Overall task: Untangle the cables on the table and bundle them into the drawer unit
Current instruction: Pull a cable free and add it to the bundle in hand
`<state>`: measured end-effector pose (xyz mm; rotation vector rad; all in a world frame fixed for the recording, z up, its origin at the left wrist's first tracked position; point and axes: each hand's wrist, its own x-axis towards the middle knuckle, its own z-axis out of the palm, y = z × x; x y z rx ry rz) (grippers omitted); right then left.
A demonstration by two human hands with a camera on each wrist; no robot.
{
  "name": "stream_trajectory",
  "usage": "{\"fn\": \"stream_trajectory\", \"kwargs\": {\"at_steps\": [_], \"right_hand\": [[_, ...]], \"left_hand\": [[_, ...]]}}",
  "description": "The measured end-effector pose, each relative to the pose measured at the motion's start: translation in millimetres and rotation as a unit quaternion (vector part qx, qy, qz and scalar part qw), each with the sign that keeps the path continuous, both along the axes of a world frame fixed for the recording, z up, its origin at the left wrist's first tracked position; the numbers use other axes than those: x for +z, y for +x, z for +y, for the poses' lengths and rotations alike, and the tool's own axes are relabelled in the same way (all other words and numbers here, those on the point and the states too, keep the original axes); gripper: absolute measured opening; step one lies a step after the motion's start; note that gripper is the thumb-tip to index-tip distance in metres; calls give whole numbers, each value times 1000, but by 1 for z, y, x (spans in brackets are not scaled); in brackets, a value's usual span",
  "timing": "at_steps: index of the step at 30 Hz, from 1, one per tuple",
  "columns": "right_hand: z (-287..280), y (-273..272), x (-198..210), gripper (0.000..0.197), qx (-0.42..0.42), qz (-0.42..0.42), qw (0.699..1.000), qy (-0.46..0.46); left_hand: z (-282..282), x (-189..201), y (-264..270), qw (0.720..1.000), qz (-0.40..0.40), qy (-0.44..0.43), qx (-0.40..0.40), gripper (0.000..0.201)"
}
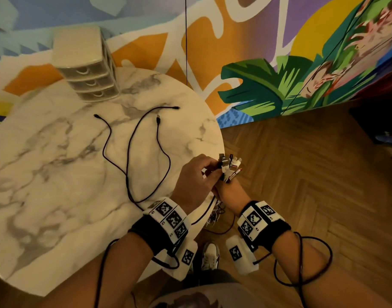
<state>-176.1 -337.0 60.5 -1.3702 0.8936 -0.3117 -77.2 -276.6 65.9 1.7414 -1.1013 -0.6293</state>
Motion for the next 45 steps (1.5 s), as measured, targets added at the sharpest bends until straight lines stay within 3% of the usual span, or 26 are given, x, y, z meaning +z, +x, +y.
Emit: {"fn": "stream_trajectory", "kwargs": {"at_steps": [2,4,6,8,10,14,17,20,23,25,27,28,30,33,36,38,40,43,45], "right_hand": [[3,-1,0,35,-37,-2,999,-6],[0,-1,-2,40,-103,-28,994,16],[-8,-2,-4,51,-168,-66,981,70],[-16,-4,-2,54,-205,-95,965,136],[-23,-8,0,57,-227,-117,949,184],[-35,-20,7,54,-246,-146,943,173],[-44,-27,11,53,-258,-175,938,153],[-40,-19,13,53,-271,-150,943,123],[-24,0,21,51,-203,-74,975,49],[-5,13,30,49,-48,-19,999,-11],[15,25,34,38,99,32,994,-40],[24,31,35,34,130,47,989,-44],[31,40,29,29,136,56,988,-50],[30,43,22,31,79,31,996,-17],[27,37,23,31,25,-72,988,138],[24,36,28,30,9,-108,971,211],[20,36,31,30,-2,-117,973,198],[5,35,37,32,-59,-150,971,174],[-9,33,38,33,-110,-176,961,181]], "left_hand": [[5,-4,-1,1000,24,-7,16,15],[13,-13,-1,994,97,54,2,22],[26,-28,-3,971,131,172,-97,16],[41,-49,-3,938,101,261,-207,13],[56,-66,5,920,78,310,-228,25],[86,-84,49,918,-21,362,-158,23],[110,-76,89,918,-90,380,-63,34],[112,-46,109,884,-192,425,10,46],[90,-3,103,835,-331,432,76,52],[75,21,87,809,-403,422,71,50],[67,37,64,791,-459,403,39,43],[66,41,51,787,-478,389,19,39],[68,41,29,804,-475,359,1,33],[74,21,19,860,-393,326,25,26],[88,-10,27,915,-272,298,11,22],[101,-32,32,929,-229,291,-14,24],[114,-51,46,937,-190,294,-5,23],[126,-63,85,930,-169,319,72,25],[130,-56,109,934,-176,281,134,20]]}}
